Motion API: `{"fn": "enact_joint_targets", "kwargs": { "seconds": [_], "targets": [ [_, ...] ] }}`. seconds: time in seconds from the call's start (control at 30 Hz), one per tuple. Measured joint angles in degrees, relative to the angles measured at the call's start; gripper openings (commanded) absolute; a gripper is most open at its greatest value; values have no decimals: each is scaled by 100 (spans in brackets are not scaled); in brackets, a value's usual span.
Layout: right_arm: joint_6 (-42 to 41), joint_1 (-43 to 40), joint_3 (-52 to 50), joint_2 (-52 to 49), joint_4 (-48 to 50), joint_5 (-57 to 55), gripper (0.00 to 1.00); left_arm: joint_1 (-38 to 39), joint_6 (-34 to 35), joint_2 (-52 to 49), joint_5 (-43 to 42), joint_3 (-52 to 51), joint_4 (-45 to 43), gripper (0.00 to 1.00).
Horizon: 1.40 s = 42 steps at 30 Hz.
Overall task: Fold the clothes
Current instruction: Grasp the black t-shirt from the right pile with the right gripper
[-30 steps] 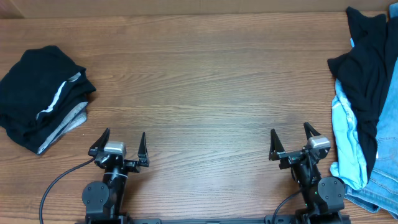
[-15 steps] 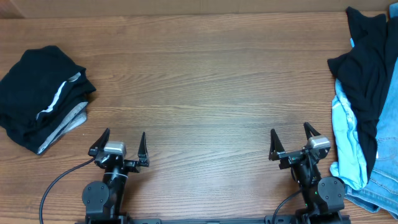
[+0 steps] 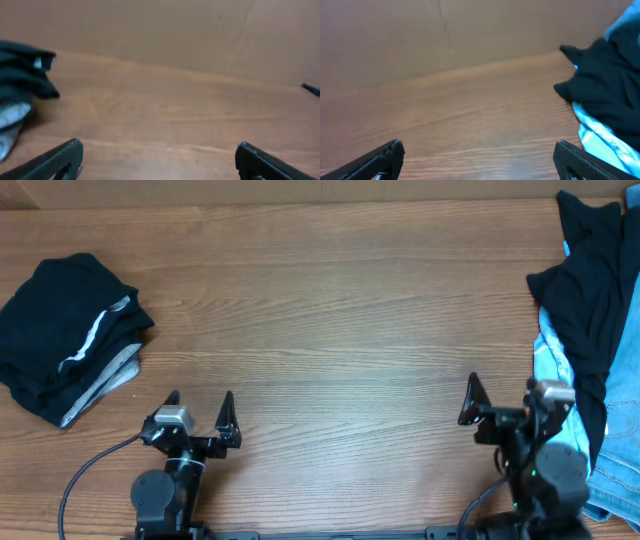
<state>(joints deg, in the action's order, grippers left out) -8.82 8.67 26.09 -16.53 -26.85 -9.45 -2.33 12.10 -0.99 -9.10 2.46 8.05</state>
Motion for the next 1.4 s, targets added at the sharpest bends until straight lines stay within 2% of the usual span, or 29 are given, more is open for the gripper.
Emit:
{"fn": "enact_joint_targets", "kwargs": {
  "seconds": [0.1,0.17,0.2,0.23,0.33,0.4,0.53,0.67,0.73,0.77,0.87,0.97,1.0,1.13,1.23,1.33,1.4],
  "targets": [
    [-15,-2,920,-1178,-422,-22,100,0,-28,-105,13,872,1128,100],
    [-15,-7,1537,-1961,-909,-44,100,0,-153,-273,52,1408,1471,100],
    [-15,-37,2063,-2603,-1215,-42,100,2,-267,-765,125,2105,1832,100],
    [-4,-50,2465,-3023,-1703,-11,100,0,-306,-935,164,2317,1996,100],
    [125,-79,3589,-4266,-1910,22,100,11,-352,-2157,227,3425,2743,100],
    [184,-208,3858,-4649,-1932,-66,100,11,-356,-2752,249,3921,3141,100],
    [267,-1582,4194,-5499,-1799,-291,100,11,-369,-4048,232,5005,4035,100],
    [280,-3228,4223,-6607,-1528,-363,99,11,-369,-4548,111,5335,4059,100],
    [286,-3718,4227,-7235,-1283,-267,90,11,-369,-4594,76,5337,4065,100],
    [291,-3816,4227,-7438,-1252,-245,82,11,-369,-4594,74,5340,4063,100],
    [214,-3987,4229,-8214,-1161,-133,52,11,-369,-4594,72,5342,4063,100],
    [122,-4009,4227,-8566,-1172,-90,12,11,-369,-4594,72,5342,4063,100],
    [157,-4013,4229,-8568,-1167,-68,4,11,-369,-4594,72,5342,4063,100],
    [109,-4015,4304,-8529,-1322,369,4,11,-369,-4594,72,5344,3906,100],
    [116,-3862,5062,-8140,-2076,1025,4,11,-369,-4594,72,5348,3792,100],
    [118,-3134,6019,-7482,-2549,1569,4,11,-369,-4597,72,5348,3740,100],
    [118,-2326,6212,-7169,-2614,1875,4,11,-369,-4597,72,5348,3731,100]
  ]
}}
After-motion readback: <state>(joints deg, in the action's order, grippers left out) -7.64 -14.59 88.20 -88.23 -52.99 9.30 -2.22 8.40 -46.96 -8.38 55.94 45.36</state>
